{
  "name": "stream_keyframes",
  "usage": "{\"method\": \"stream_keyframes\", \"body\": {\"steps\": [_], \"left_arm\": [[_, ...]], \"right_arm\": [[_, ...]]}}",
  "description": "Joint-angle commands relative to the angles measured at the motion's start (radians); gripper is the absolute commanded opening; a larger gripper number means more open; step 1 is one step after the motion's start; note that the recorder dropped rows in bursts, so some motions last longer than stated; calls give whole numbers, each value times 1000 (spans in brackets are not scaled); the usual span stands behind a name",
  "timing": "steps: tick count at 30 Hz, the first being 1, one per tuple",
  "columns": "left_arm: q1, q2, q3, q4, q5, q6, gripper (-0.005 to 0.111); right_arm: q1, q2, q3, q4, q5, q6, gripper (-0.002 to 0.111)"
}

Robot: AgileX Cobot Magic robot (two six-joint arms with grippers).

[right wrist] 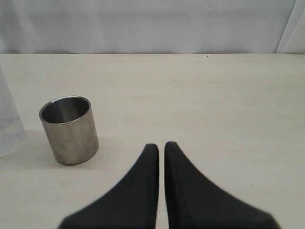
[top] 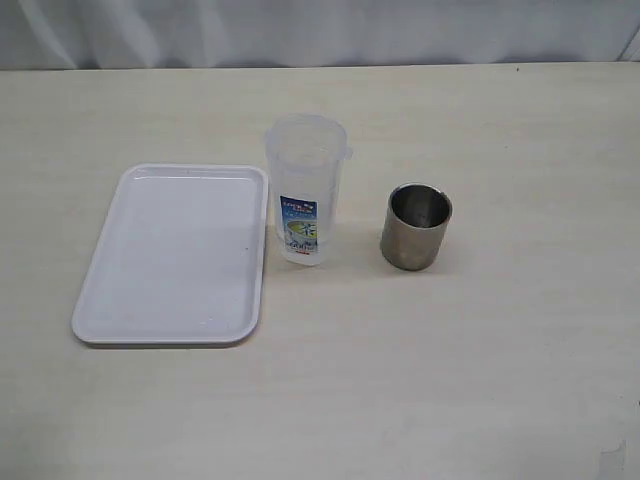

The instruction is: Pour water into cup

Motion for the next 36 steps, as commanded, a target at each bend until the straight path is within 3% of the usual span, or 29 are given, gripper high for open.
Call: {"method": "stream_keyframes", "body": {"steps": [1, 9, 14, 18, 21, 26, 28, 32, 34, 36], "left_arm": [[-2, -2, 4, 4, -9, -2, 0], [-2, -2, 4, 47, -44, 0, 0], [-2, -2, 4, 36, -224, -6, 0], [-2, -2, 4, -6, -457, -11, 0], [-2, -2, 4, -6, -644, -207, 0], [-3, 29, 4, 22, -767, -340, 0], [-3, 116, 4, 53, -826, -349, 10], [-3, 324, 4, 262, -1020, -491, 59], [-3, 418, 4, 351, -1085, -499, 82], [-3, 529, -5, 424, -1135, -503, 92]], "right_arm": [[-4, -5, 2, 1, 2, 1, 4], [-4, -5, 2, 1, -8, 1, 4], [-4, -5, 2, 1, -156, 1, 4], [-4, -5, 2, 1, -426, 1, 4], [-4, -5, 2, 1, -568, 4, 4], [-4, -5, 2, 75, -662, 59, 5], [-4, -5, 2, 75, -664, 59, 19], [-4, -1, 2, 75, -664, 59, 73], [-4, 29, 2, 75, -673, 59, 88], [-4, 71, 2, 75, -695, 59, 91]]}}
